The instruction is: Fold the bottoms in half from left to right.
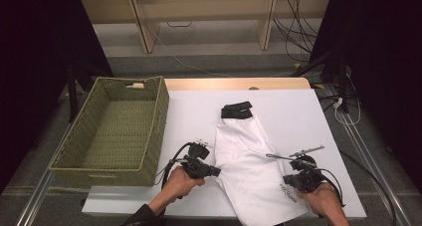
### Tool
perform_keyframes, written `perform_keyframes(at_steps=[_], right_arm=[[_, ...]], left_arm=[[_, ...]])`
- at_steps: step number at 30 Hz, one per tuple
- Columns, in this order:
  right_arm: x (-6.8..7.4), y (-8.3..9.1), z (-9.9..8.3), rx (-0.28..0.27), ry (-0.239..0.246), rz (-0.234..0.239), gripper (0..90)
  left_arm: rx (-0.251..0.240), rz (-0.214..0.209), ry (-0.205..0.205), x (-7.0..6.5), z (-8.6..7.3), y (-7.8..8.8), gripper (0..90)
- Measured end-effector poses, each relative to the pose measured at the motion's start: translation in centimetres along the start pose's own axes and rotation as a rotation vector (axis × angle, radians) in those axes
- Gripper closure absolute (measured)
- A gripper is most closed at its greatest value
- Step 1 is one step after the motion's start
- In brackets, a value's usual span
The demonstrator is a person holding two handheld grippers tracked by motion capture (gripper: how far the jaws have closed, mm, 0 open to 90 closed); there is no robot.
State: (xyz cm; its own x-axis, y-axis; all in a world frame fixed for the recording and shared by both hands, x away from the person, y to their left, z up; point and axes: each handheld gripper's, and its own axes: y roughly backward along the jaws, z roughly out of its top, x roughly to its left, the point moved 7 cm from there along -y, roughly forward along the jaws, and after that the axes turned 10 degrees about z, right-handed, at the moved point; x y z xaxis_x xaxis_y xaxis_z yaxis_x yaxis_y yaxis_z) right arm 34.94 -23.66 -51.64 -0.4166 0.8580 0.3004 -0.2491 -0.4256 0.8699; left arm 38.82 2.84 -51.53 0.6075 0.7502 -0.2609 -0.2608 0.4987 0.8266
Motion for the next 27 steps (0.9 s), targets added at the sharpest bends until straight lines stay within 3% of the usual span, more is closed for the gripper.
perform_keyframes(at_steps=[5, 13, 18, 27], right_arm=[[2.4, -0.8, 0.0, -0.007, 0.015, 0.006, 89.2], [4.8, -1.5, -0.6, -0.01, 0.029, 0.038, 89.0], [5.3, -1.2, -1.0, -0.016, 0.019, 0.048, 89.0], [5.5, -1.1, -2.0, 0.002, 0.029, 0.026, 88.4]], left_arm=[[0.018, 0.0, 0.006, 1.4, -0.6, 0.8, 86.9], [0.024, 0.006, 0.034, 3.0, -1.4, 1.7, 86.8], [0.029, 0.009, 0.032, 3.4, -1.7, 2.0, 86.6], [0.025, 0.011, 0.033, 3.3, -1.8, 2.0, 85.9]])
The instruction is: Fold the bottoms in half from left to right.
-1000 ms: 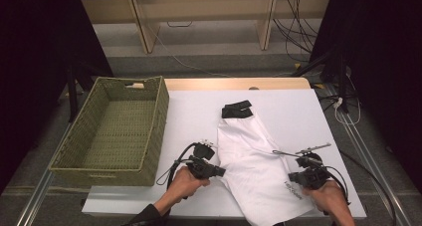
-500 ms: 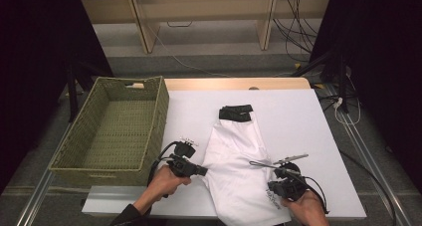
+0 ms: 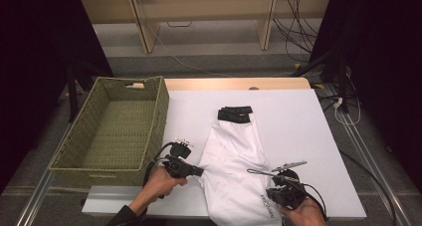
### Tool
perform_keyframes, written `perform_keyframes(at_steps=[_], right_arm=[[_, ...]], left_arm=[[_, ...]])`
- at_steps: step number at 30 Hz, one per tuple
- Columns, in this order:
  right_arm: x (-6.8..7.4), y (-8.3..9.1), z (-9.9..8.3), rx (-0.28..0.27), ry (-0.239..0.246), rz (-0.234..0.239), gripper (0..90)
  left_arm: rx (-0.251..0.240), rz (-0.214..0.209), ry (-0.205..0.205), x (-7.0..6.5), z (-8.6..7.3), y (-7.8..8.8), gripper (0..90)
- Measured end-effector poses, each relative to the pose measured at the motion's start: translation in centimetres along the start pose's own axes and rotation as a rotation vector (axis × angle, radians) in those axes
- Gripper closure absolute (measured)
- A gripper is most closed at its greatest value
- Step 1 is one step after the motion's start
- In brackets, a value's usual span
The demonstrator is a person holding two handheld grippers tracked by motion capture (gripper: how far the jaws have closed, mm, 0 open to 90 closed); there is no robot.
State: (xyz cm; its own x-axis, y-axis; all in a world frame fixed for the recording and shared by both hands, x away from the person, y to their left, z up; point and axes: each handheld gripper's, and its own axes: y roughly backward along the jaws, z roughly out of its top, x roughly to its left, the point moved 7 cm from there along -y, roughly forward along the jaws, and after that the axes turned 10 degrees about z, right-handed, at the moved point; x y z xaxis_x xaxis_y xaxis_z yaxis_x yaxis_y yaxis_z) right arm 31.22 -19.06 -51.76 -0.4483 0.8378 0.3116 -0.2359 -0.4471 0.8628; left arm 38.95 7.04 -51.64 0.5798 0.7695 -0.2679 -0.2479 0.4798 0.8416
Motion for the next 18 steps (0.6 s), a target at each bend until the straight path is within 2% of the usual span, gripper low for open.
perform_keyframes(at_steps=[3, 4, 6, 7, 10, 12, 14, 16, 18], right_arm=[[-0.2, 0.1, 0.0, -0.003, -0.005, -0.001, 87.1], [-0.3, 0.2, 0.0, -0.005, 0.0, -0.003, 84.0], [-0.5, 0.4, 0.3, -0.029, 0.013, 0.008, 70.5], [-0.6, 0.6, 0.5, -0.044, 0.015, 0.011, 67.6], [-1.0, 0.9, 1.4, -0.09, 0.028, 0.007, 66.4], [-1.1, 1.0, 1.8, -0.102, 0.032, 0.004, 64.8], [-1.0, 1.0, 2.5, -0.123, 0.063, -0.014, 63.9], [-1.0, 0.8, 3.1, -0.119, 0.08, -0.028, 68.0], [-1.2, 0.1, 3.4, -0.089, 0.072, -0.043, 70.5]], left_arm=[[0.0, 0.0, 0.0, 0.0, -0.1, 0.0, 85.6], [0.0, 0.0, 0.0, 0.0, -0.1, -0.1, 85.6], [-0.002, -0.002, 0.002, 0.0, -0.1, -0.1, 85.2], [-0.005, -0.003, 0.007, -0.1, -0.1, -0.1, 84.9], [-0.009, -0.002, 0.008, 0.0, -0.1, -0.1, 83.7], [-0.012, -0.001, 0.006, 0.0, -0.1, 0.0, 82.4], [-0.014, -0.002, 0.006, 0.0, 0.0, 0.0, 82.2], [-0.014, -0.001, 0.007, 0.0, -0.1, 0.0, 82.5], [-0.007, 0.0, -0.003, 0.0, -0.1, 0.0, 83.2]])
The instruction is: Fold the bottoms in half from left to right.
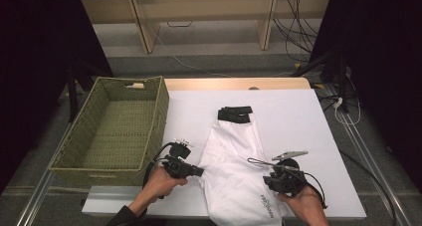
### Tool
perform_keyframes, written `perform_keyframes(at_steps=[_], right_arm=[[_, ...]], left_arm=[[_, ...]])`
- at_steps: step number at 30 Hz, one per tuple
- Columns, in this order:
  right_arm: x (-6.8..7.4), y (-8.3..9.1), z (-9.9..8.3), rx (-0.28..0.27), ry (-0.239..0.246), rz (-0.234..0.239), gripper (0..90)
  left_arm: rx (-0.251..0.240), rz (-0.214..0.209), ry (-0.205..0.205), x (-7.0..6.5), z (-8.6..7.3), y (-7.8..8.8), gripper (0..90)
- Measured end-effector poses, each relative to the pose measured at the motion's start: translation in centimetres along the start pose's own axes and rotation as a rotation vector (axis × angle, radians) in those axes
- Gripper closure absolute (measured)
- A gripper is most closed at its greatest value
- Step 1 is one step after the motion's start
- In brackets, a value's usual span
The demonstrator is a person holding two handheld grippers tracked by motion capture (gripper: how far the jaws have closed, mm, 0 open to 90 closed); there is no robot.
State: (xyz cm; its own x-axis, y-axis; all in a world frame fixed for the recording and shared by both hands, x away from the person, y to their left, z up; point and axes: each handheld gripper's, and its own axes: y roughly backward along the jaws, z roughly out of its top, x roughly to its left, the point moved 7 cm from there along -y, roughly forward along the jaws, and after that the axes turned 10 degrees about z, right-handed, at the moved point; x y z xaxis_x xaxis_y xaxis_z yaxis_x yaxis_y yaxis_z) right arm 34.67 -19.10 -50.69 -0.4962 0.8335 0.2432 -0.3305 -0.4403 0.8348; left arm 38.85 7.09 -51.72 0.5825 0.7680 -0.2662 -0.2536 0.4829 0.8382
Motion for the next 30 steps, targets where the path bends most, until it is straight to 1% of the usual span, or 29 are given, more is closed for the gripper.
perform_keyframes(at_steps=[1, 2, 3, 4, 6, 11, 13, 15, 17, 18, 19, 20, 21, 22, 23, 24, 25, 26, 28, 30], right_arm=[[-0.2, -0.4, -0.1, 0.024, -0.003, 0.0, 72.5], [-0.3, -0.8, -0.2, 0.044, -0.005, -0.002, 76.7], [-0.3, -0.9, -0.2, 0.055, -0.004, -0.007, 82.2], [-0.4, -1.0, -0.4, 0.067, 0.004, -0.024, 88.7], [-0.7, -0.8, -0.4, 0.069, 0.011, -0.033, 89.9], [-1.5, -0.1, -0.1, 0.052, 0.0, -0.04, 90.0], [-1.9, -0.2, 0.0, 0.052, -0.006, -0.044, 90.0], [-2.5, -0.4, 0.0, 0.068, -0.011, -0.046, 90.0], [-2.7, -0.5, 0.0, 0.081, -0.022, -0.049, 90.0], [-2.7, -0.5, 0.0, 0.084, -0.022, -0.045, 89.8], [-2.8, -0.5, 0.0, 0.084, -0.022, -0.045, 89.7], [-2.8, -0.5, 0.0, 0.084, -0.019, -0.041, 89.7], [-2.8, -0.5, 0.0, 0.086, -0.018, -0.043, 89.7], [-2.8, -0.5, 0.0, 0.091, -0.007, -0.047, 89.7], [-2.7, -0.6, -0.1, 0.101, -0.005, -0.051, 89.7], [-2.7, -0.6, -0.2, 0.106, -0.001, -0.054, 89.8], [-2.6, -0.6, -0.2, 0.113, -0.005, -0.055, 89.8], [-2.6, -0.7, -0.3, 0.12, 0.001, -0.057, 90.0], [-2.7, -0.8, -0.5, 0.135, -0.001, -0.058, 90.0], [-2.8, -0.7, -0.6, 0.137, 0.0, -0.059, 90.0]], left_arm=[[0.0, 0.0, 0.002, 0.0, 0.0, 0.0, 83.6], [0.0, -0.001, 0.001, 0.0, 0.0, 0.0, 84.0], [0.0, -0.002, -0.001, 0.0, 0.0, 0.0, 84.3], [-0.002, -0.003, -0.002, -0.1, 0.0, 0.0, 84.4], [-0.003, -0.005, 0.001, -0.1, 0.0, 0.1, 84.3], [0.003, -0.013, -0.009, -0.5, -0.1, -0.1, 83.6], [0.009, -0.016, -0.013, -0.6, -0.2, -0.2, 83.2], [0.017, -0.021, -0.017, -0.7, -0.3, -0.3, 81.6], [0.012, -0.028, -0.001, -0.7, -0.2, -0.2, 76.3], [0.015, -0.028, -0.002, -0.6, -0.2, -0.2, 71.4], [0.007, -0.029, 0.021, -0.5, 0.0, -0.2, 68.1], [0.002, -0.028, 0.033, -0.4, 0.1, -0.2, 64.2], [-0.006, -0.026, 0.045, -0.2, 0.2, -0.1, 62.7], [-0.01, -0.023, 0.051, -0.1, 0.3, -0.2, 62.4], [-0.008, -0.022, 0.049, 0.0, 0.2, -0.2, 65.5], [-0.003, -0.019, 0.04, -0.1, 0.1, -0.3, 72.7], [0.008, -0.012, 0.021, -0.3, -0.1, -0.4, 77.4], [0.013, -0.004, 0.009, -0.4, -0.2, -0.5, 83.9], [0.022, 0.013, -0.02, -0.6, -0.4, -0.6, 87.3], [0.027, 0.014, -0.032, -0.7, -0.6, -0.6, 87.6]])
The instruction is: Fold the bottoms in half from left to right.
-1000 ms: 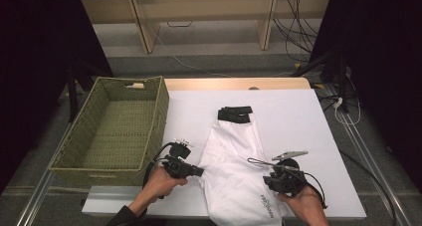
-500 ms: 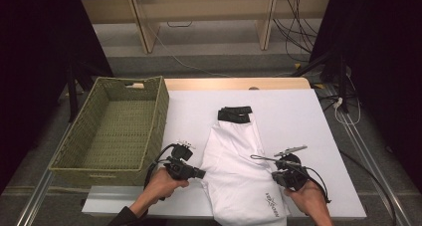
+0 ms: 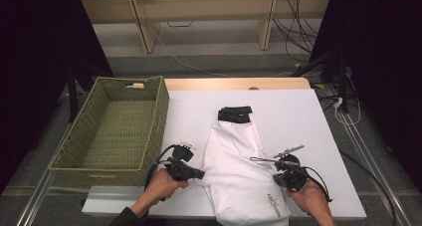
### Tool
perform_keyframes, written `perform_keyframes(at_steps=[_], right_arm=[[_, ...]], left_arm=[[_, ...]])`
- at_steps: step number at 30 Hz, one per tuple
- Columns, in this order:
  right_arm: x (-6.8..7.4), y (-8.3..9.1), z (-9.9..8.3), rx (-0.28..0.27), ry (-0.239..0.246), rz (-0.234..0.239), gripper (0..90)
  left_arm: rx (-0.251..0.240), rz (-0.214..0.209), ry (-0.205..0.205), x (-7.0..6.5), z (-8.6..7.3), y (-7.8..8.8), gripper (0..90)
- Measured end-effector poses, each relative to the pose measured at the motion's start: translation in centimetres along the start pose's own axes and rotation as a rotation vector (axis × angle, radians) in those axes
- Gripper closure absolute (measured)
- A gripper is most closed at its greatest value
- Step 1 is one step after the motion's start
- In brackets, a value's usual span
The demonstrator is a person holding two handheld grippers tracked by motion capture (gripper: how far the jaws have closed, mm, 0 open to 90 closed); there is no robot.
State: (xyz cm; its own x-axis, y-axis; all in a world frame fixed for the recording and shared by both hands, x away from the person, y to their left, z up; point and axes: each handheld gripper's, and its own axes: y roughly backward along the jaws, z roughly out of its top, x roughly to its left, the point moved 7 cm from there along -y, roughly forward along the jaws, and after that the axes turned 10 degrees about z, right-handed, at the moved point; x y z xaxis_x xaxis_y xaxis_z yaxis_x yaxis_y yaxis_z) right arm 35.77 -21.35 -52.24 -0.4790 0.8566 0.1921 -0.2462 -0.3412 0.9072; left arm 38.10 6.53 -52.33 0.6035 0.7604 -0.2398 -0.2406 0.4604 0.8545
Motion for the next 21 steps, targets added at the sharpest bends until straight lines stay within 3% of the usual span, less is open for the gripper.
perform_keyframes(at_steps=[4, 7, 9, 13, 16, 19, 21], right_arm=[[-0.2, 0.1, -0.1, 0.0, -0.01, 0.013, 88.7], [-0.2, 0.5, 0.4, -0.032, -0.019, 0.027, 63.4], [-0.4, 1.4, 1.7, -0.101, -0.008, 0.052, 51.3], [-1.2, 3.1, 5.9, -0.238, -0.001, 0.101, 43.5], [-1.6, 3.0, 8.9, -0.275, -0.005, 0.12, 40.4], [-2.3, 1.9, 11.4, -0.273, 0.005, 0.102, 38.2], [-2.7, 0.9, 12.8, -0.261, -0.002, 0.125, 36.6]], left_arm=[[0.008, 0.002, 0.029, 0.2, -0.1, -0.2, 83.7], [-0.013, -0.001, 0.039, 0.3, 0.0, 0.4, 72.3], [-0.039, 0.009, 0.045, 0.5, 0.2, 0.8, 64.1], [-0.072, 0.047, 0.057, 0.7, 0.3, 1.6, 49.0], [-0.09, 0.058, 0.069, 0.8, 0.4, 2.0, 42.1], [-0.107, 0.066, 0.071, 0.8, 0.5, 2.2, 36.9], [-0.112, 0.071, 0.071, 0.9, 0.5, 2.2, 34.0]])
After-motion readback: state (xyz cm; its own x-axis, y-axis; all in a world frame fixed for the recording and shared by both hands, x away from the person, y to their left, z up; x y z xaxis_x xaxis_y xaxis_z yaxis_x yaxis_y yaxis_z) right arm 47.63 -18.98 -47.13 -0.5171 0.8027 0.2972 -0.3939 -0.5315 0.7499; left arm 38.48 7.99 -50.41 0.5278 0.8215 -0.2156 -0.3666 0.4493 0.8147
